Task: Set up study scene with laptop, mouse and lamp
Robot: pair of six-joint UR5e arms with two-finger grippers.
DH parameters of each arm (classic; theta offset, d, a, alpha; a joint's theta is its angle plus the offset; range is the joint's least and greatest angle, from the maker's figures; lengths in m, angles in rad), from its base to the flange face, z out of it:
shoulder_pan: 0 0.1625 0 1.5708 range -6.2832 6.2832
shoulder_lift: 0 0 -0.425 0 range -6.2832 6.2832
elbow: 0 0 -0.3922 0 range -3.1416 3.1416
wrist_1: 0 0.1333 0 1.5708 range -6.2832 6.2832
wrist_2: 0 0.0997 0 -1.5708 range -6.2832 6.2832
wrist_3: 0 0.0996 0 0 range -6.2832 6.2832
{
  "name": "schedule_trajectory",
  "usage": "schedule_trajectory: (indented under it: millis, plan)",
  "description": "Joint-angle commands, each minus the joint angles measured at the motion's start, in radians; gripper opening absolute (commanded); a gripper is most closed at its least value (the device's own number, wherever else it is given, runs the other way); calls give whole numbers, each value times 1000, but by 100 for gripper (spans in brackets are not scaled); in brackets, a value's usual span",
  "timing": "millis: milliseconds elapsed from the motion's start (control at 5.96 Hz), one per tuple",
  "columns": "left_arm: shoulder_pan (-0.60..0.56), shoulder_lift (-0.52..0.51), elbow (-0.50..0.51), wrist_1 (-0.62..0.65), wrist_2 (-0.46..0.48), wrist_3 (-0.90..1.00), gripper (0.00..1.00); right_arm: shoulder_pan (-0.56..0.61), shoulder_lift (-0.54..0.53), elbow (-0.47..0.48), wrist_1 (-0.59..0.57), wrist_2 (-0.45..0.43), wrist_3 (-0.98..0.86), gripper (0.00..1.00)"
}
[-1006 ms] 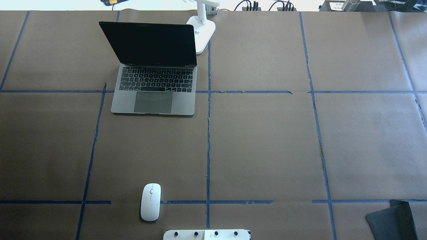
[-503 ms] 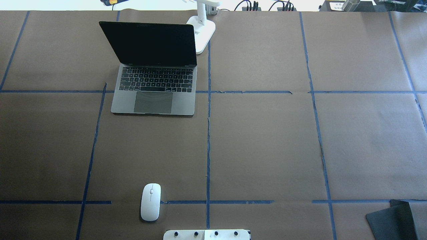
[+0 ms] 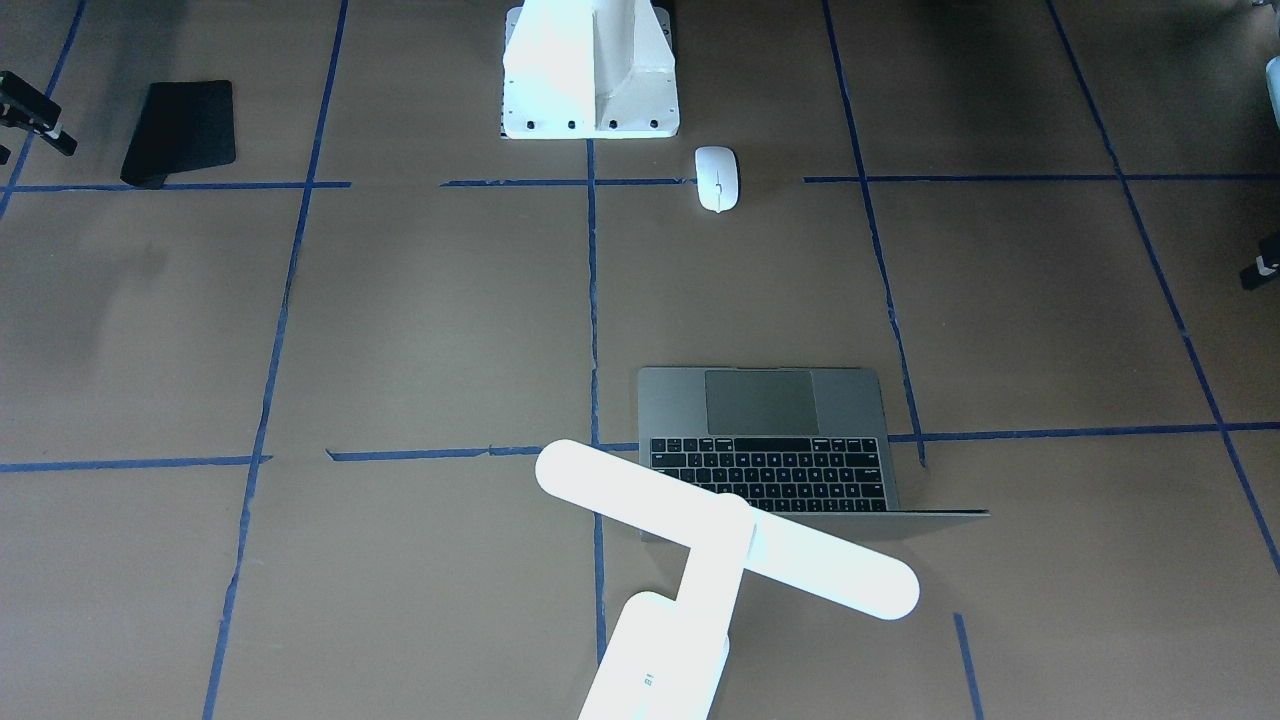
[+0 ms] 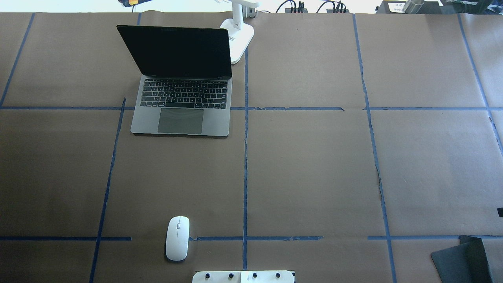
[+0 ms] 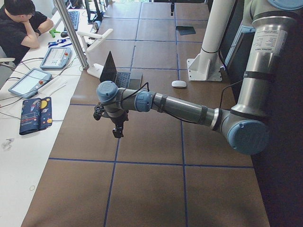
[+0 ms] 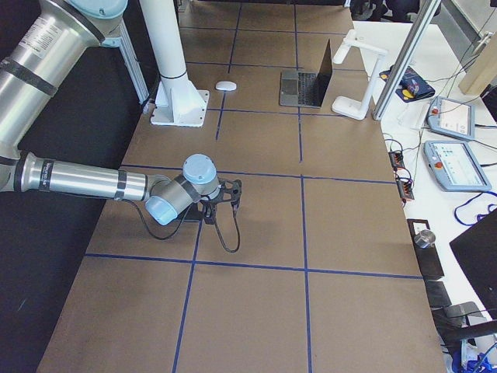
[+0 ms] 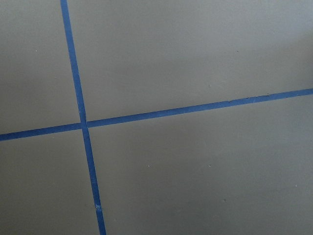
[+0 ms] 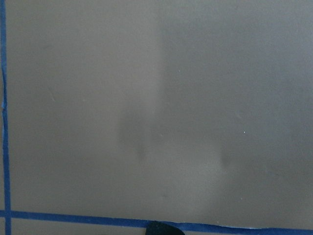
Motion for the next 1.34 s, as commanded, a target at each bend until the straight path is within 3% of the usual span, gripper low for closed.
schedule_trajectory:
  millis: [0,335,1006,1174]
  plan:
    - [0,0,-1,-2,-2,0,100,-91,-23,-35,83,-68,51,99]
    - [-1,0,-4,-2,-2,0,100,-180,-18,-177,288,-146,145,97]
    - [-1,0,-4,-2,-2,1,100,-448,-9,-173,292,-321,292,96]
    - [-1,0,-4,-4,-2,4,100,-504,-9,-172,292,-350,319,92]
